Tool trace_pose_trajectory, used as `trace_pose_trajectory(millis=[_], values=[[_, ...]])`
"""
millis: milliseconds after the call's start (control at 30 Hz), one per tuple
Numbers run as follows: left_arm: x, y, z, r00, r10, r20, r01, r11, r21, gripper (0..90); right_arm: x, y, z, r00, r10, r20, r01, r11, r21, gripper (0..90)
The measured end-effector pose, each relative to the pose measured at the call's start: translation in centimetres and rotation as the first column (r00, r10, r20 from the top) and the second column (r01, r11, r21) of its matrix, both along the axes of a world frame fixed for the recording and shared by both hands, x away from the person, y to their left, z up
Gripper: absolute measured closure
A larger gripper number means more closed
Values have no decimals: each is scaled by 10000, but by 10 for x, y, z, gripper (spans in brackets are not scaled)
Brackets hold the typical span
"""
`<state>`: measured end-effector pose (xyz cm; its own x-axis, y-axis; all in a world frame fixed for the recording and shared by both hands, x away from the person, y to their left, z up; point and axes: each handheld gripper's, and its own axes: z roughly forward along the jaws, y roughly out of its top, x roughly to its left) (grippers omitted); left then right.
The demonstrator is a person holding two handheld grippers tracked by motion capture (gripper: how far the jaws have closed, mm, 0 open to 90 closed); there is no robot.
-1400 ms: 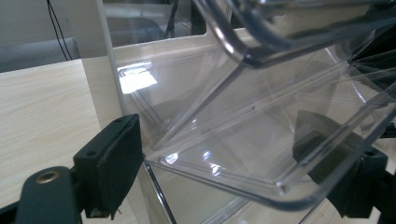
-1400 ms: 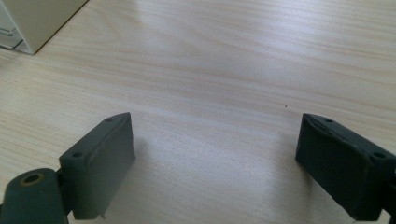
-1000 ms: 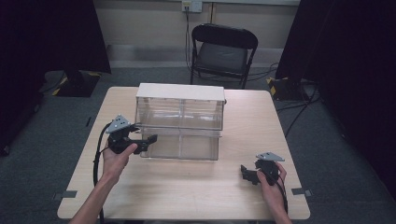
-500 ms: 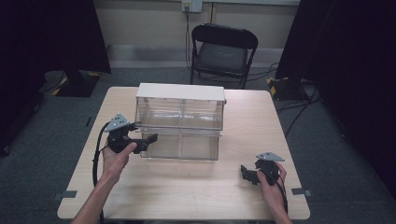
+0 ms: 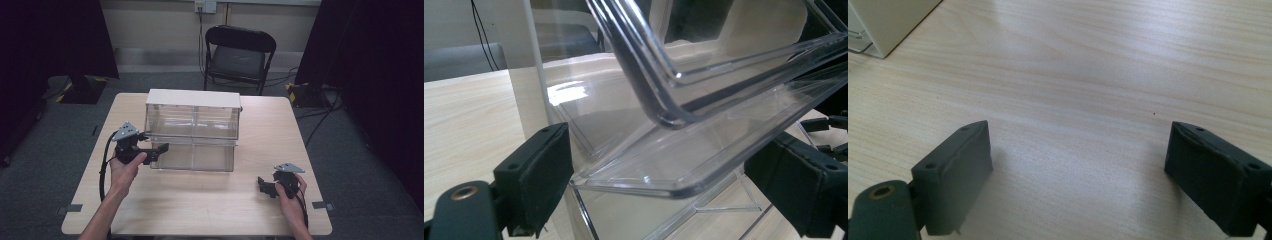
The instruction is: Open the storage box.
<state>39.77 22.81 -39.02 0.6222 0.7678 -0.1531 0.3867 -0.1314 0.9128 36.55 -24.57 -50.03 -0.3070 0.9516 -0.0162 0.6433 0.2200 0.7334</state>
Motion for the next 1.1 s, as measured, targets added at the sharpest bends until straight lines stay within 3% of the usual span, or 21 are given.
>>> trace_pose_trajectory(millis=[1100], values=[[0,1,0,10000,2,18,-2,10000,-50,129,0,0,0,10000,1,1,-1,10000,-1,108]])
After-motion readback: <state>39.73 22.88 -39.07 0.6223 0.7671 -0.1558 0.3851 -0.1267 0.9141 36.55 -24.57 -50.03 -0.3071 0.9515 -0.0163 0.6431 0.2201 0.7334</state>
